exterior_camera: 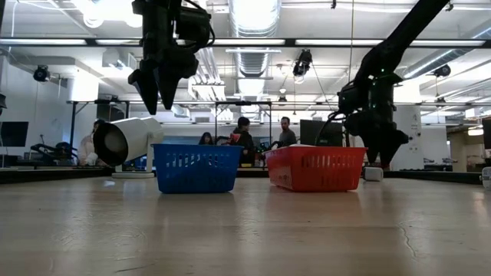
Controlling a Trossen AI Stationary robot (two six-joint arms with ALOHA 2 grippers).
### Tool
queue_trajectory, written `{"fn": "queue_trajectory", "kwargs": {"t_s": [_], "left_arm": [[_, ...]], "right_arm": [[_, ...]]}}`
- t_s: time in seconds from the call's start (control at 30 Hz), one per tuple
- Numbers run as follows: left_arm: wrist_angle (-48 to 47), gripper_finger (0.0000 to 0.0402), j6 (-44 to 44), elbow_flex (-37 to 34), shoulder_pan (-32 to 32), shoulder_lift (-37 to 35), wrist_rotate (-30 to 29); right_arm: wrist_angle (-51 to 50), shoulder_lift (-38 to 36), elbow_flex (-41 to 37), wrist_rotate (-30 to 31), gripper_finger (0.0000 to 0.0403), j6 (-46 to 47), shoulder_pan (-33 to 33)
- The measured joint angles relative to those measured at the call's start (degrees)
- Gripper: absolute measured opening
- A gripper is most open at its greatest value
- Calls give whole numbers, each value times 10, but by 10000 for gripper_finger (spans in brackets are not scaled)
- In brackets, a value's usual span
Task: Pick & Place Office items
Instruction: Put the white black charger adapter into the red bin
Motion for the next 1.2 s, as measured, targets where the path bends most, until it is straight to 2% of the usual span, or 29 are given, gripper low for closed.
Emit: {"fn": "queue_trajectory", "kwargs": {"t_s": [0.53, 0.87, 1.03, 1.2], "left_arm": [[0, 332, -1, 0, 0, 0, 0], [0, 332, -4, 0, 0, 0, 0], [0, 332, -4, 0, 0, 0, 0], [0, 332, -4, 0, 0, 0, 0]], "right_arm": [[21, 63, -4, 1, 279, 13, 47], [24, 87, 12, 26, 267, 22, 83], [43, 86, 23, 31, 250, 23, 83], [58, 86, 23, 41, 210, 42, 83]]}}
